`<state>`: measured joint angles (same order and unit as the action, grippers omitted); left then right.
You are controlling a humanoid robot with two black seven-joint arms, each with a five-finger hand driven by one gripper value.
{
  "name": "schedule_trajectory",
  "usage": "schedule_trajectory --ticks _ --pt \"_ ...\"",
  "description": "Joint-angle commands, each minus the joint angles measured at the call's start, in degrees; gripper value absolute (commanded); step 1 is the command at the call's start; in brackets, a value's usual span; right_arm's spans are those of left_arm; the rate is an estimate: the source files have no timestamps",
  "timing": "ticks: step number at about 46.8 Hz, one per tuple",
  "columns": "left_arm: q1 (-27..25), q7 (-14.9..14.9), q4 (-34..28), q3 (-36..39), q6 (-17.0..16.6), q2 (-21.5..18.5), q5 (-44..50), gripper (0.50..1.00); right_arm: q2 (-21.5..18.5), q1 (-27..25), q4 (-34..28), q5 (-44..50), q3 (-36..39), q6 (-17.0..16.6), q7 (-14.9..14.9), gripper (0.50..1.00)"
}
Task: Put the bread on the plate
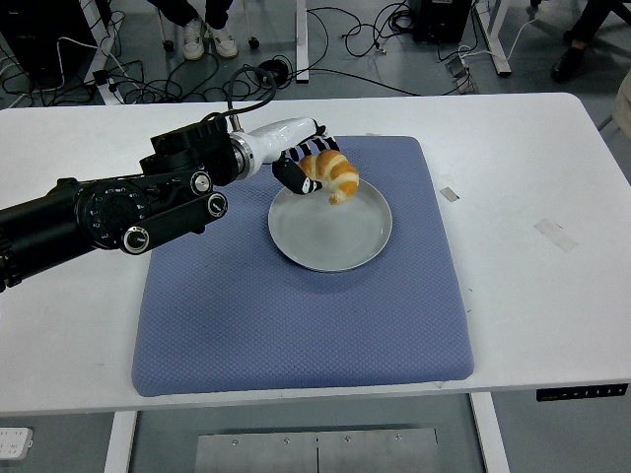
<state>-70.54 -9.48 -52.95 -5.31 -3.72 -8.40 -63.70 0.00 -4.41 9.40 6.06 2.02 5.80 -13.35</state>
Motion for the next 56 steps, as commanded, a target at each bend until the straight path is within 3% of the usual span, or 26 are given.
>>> schedule_trajectory --ticks 1,29,56 --pt "0.22 -0.1 -1.19 0.12 -0.15 -0.03 -1.07 0.649 0.0 0.01 0.0 0.0 0.0 0.0 0.0 1.0" --pt "1.01 -1.59 -4.09 1.7 -0.33 0.05 -5.9 0.728 0.0 0.01 0.0 0.0 0.0 0.0 0.0 1.0" --pt "0.93 -1.59 -6.9 1.62 -0.33 -1.61 -5.73 0.937 0.0 0.01 0.0 0.0 0.0 0.0 0.0 1.0"
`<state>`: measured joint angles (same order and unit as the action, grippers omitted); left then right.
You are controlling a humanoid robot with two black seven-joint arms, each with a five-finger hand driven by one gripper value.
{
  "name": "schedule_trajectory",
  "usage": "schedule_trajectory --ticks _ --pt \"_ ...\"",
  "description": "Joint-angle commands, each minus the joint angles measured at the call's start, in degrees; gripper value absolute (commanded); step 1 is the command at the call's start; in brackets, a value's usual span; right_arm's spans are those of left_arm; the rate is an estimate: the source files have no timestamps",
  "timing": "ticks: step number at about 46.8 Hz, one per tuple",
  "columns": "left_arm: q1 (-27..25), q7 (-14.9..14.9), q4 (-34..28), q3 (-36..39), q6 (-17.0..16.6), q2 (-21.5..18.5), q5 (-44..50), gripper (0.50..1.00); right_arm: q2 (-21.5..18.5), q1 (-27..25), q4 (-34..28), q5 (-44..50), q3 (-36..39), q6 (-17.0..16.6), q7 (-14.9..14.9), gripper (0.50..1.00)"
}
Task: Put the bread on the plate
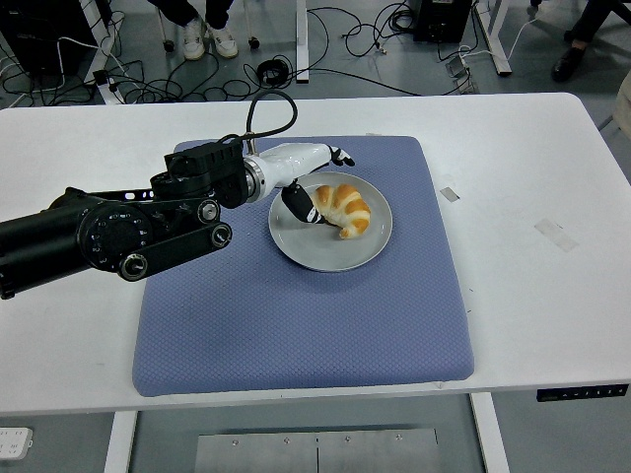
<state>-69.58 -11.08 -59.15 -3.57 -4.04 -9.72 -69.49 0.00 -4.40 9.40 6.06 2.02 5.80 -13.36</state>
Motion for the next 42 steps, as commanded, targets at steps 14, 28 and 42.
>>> schedule_trajectory --ticks 14,28,42 --pt "-0.38 0.62 -1.32 -5.39 -3.78 -1.27 6.99 0.965 0.0 0.0 0.0 0.0 0.0 0.0 0.0 1.0" --pt "-0.82 2.29 0.7 -11.27 -4.75 -6.97 20.0 0.965 0.0 0.0 0.0 0.0 0.0 0.0 0.0 1.0" --pt "-0.47 7.83 2.2 -14.79 -4.66 -16.38 30.2 0.965 0.0 0.0 0.0 0.0 0.0 0.0 0.0 1.0"
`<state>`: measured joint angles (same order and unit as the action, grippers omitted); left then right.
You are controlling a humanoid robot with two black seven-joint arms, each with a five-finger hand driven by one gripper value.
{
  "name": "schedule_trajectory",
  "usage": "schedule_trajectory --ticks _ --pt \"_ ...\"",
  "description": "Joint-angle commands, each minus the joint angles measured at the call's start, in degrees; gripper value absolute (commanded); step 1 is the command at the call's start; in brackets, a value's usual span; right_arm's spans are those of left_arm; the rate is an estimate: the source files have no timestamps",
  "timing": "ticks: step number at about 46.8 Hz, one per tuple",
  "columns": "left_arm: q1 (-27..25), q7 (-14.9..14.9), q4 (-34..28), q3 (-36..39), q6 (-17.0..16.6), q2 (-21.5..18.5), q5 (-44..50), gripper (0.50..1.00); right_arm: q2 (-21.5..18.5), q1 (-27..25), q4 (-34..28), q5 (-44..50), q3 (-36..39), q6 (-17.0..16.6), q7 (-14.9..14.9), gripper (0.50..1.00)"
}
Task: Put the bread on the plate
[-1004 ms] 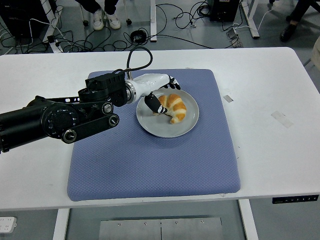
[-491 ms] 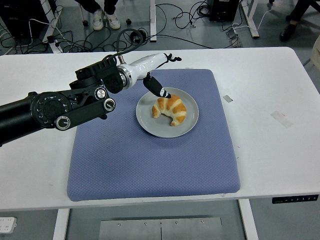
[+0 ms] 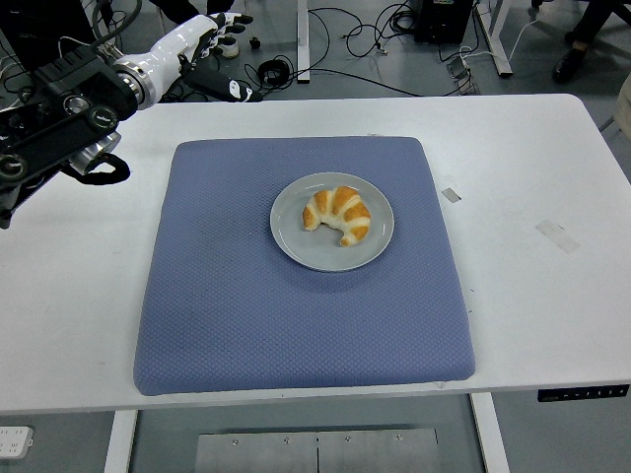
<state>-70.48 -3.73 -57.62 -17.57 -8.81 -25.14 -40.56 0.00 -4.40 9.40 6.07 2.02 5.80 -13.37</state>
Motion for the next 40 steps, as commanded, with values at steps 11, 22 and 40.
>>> schedule_trajectory --ticks 11,22,40 --pt "1.92 2.85 6.12 -1.94 0.29 -1.58 8.73 0.965 0.0 0.01 0.0 0.0 0.0 0.0 0.01 1.0" --pt "3.94 5.05 8.14 -2.03 0.55 -2.99 13.22 0.965 0.0 0.01 0.0 0.0 0.0 0.0 0.01 1.0" --pt "7.11 5.57 8.23 -5.37 0.99 -5.01 14.89 0.965 0.0 0.27 0.88 0.0 0.18 -0.09 0.01 1.0"
